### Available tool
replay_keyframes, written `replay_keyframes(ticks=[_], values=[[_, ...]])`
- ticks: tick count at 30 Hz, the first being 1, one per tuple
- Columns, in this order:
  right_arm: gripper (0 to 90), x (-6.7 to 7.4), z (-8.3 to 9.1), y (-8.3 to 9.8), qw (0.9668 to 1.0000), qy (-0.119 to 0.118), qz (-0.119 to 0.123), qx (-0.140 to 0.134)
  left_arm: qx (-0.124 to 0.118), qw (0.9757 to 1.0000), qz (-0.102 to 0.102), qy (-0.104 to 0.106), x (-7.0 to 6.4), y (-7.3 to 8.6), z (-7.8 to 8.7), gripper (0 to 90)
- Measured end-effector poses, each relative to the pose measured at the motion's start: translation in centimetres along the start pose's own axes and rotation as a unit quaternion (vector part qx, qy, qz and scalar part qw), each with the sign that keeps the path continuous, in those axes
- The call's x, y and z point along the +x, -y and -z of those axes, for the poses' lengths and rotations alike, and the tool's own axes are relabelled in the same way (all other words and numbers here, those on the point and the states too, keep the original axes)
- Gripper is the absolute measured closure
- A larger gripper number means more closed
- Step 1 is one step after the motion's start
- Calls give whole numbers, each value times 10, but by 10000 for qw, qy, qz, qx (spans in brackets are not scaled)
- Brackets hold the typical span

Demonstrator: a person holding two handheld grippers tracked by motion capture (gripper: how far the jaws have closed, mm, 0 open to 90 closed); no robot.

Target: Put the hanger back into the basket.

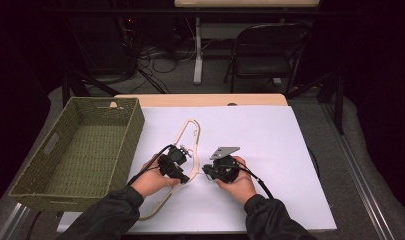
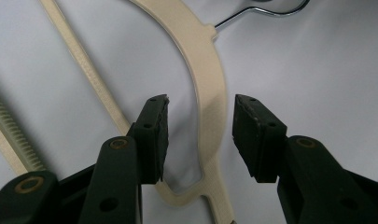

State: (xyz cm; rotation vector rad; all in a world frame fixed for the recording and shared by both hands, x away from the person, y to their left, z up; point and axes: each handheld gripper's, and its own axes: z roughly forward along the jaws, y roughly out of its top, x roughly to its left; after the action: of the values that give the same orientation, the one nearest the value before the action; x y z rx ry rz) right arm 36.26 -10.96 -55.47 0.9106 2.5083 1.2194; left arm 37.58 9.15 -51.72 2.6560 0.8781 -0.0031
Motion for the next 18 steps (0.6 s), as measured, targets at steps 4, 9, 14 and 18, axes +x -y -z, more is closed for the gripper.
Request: replay_keyframes(ticks=[4,9,14,18], values=[[845,7,-7,-3,9998,-41,177,33,-15,10000,15,-3,1,0,1,556],[853,9,-14,-4,9995,-17,295,140,-58,10000,47,-14,1,1,2,556],[855,9,-18,-4,9993,-2,311,188,-37,10000,18,-7,1,1,2,556],[854,8,-19,-4,9993,-19,313,199,-37,10000,21,-22,1,2,1,556]])
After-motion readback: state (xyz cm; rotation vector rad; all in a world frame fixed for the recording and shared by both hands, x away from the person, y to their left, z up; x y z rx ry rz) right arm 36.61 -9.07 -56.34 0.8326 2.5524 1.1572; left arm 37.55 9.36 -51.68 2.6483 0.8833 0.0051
